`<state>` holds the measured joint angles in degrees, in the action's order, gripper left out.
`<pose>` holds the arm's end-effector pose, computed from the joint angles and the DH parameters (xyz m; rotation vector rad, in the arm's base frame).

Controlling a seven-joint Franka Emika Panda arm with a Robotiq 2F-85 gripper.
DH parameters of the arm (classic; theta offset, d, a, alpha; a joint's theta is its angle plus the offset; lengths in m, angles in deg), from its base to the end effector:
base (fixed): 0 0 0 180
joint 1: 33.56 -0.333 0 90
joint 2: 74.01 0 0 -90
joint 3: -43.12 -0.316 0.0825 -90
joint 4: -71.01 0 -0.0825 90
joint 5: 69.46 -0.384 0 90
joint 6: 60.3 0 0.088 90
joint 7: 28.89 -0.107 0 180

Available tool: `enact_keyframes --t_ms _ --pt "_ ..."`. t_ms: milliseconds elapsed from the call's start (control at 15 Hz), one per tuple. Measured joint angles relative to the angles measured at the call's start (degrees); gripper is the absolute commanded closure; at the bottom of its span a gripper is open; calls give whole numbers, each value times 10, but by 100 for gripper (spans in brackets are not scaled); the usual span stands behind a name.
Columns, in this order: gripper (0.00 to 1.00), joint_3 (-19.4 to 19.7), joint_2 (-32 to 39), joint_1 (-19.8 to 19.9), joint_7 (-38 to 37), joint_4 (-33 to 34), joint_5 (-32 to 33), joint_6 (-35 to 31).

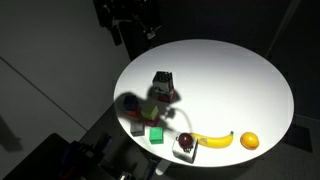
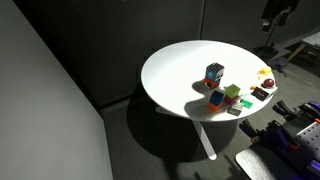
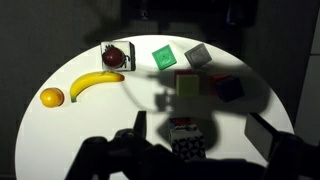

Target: Put the middle square plush toy on top of the square plush toy on the left

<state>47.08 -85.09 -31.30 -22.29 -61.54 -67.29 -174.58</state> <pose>0.4618 -0.0531 0.4115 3.1288 0.0415 -0.1994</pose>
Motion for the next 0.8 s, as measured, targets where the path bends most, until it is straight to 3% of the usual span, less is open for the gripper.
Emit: enact_keyframes --t_ms 800 --pt "0 4 -37 0 17 -42 0 -36"
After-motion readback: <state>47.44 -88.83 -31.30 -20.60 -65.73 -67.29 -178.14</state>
